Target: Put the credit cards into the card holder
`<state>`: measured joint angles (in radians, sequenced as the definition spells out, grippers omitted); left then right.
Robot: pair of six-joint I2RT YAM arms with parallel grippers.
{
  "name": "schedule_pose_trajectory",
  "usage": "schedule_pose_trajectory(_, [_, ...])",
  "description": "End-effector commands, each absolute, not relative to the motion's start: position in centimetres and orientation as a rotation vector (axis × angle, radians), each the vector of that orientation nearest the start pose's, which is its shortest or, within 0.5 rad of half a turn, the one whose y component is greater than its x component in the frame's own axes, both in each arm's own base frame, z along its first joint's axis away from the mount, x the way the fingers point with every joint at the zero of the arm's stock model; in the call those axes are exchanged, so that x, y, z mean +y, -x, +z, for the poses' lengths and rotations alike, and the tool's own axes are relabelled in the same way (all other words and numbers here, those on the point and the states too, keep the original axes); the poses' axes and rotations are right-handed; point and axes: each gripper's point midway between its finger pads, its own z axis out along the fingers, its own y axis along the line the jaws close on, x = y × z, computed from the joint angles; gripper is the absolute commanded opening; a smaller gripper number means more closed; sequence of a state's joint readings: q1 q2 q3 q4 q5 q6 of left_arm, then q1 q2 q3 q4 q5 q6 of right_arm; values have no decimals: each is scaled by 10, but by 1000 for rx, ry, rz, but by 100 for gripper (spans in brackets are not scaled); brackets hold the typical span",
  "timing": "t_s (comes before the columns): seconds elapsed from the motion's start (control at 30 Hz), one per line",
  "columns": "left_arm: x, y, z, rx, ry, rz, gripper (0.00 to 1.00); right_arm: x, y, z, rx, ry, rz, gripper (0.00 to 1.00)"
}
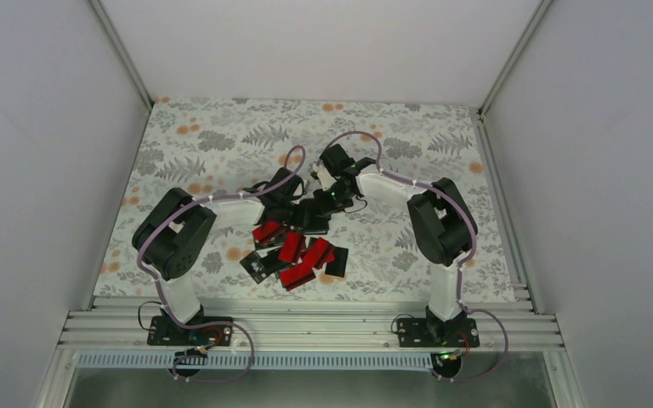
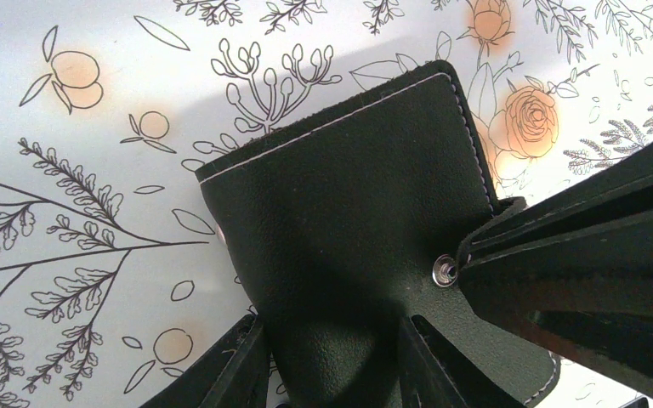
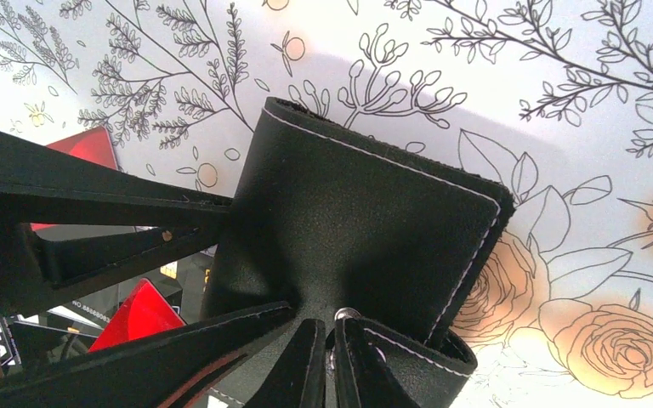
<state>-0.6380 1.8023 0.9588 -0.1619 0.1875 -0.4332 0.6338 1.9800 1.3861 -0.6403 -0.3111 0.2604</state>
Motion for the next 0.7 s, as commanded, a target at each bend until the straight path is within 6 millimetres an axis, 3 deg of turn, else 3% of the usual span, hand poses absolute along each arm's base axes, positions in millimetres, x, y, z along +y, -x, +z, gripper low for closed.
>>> schedule_pose_trajectory(0.0, [-264,-291,-6,2781,-381,-554,38,309,-327,46,2825,637,617,7])
schedule_pose_trajectory(0.17, [-265,-291,-2,2775,-378,-561,38,301,-331,58,2783,622,561,12])
schedule_pose_trajectory(0.4, [-269,-298,23,2733,-384,-575,41,284,-333,68,2743,572,509,14])
schedule_pose_trajectory(0.67, [-273,-305,50,2700,-376,-588,52,271,-319,81,2676,495,660,14])
